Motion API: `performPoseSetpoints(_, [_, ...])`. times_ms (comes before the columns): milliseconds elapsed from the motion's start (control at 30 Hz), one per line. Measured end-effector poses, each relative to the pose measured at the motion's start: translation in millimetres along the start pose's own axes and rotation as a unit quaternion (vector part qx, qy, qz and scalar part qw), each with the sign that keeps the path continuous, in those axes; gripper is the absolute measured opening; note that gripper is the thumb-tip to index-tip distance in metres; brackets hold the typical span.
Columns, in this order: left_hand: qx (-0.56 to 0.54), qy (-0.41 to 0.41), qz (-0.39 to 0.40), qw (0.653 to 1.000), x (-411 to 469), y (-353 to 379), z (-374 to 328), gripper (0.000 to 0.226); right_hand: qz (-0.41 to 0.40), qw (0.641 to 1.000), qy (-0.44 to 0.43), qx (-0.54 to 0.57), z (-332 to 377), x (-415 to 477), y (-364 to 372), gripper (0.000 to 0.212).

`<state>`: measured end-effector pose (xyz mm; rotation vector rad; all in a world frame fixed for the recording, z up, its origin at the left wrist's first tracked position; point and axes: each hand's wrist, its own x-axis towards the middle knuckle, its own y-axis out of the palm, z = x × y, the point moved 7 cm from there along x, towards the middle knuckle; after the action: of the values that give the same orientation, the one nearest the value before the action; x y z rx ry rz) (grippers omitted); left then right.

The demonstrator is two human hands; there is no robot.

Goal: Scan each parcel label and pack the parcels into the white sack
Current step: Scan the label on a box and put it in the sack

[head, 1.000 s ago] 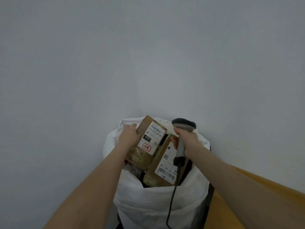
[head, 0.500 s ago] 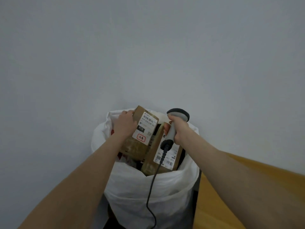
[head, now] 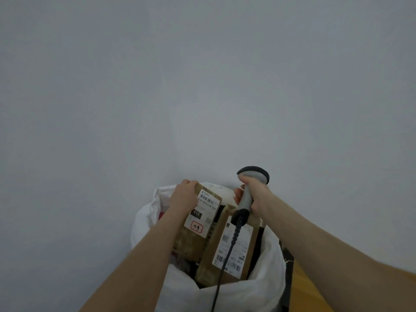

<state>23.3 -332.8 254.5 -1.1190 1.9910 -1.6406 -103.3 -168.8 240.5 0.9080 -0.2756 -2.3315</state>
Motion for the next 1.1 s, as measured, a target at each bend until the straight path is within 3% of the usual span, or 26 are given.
performPoseSetpoints(100, [0.074, 0.005, 0.039, 0.996, -7, 19, 16, 0.034, 0.014, 1.0, 0.001, -0.011, 6, 8, 9, 0.027])
performPoseSetpoints(300, [0.103, -0.01, 0.059, 0.993, -6, 38, 37, 0.04, -0.005, 0.998, -0.021, -0.067, -7, 33, 27, 0.024])
performPoseSetpoints(467, [0.123, 0.028, 0.097, 0.987, 15, 49, 46, 0.038, -0.025, 0.998, -0.005, -0.064, -22, 56, 44, 0.024])
performPoseSetpoints(600, [0.015, 0.059, 0.167, 0.984, 53, 46, 55, 0.032, -0.022, 0.998, 0.004, -0.064, -23, 69, 78, 0.026])
performPoseSetpoints(700, [-0.136, 0.021, 0.125, 0.983, 96, 25, 84, 0.02, -0.018, 0.996, -0.018, -0.087, -15, 84, 110, 0.03])
performPoseSetpoints(767, [-0.118, -0.01, 0.092, 0.989, 125, 17, 118, 0.025, -0.029, 0.992, -0.037, -0.119, -11, 94, 125, 0.031])
performPoseSetpoints(833, [-0.082, -0.041, 0.107, 0.99, 148, 30, 155, 0.031, -0.056, 0.985, -0.054, -0.156, -14, 108, 131, 0.032])
performPoseSetpoints(1100, [-0.164, -0.123, 0.305, 0.93, 160, 132, 209, 0.053, -0.122, 0.961, -0.077, -0.235, -37, 140, 130, 0.023])
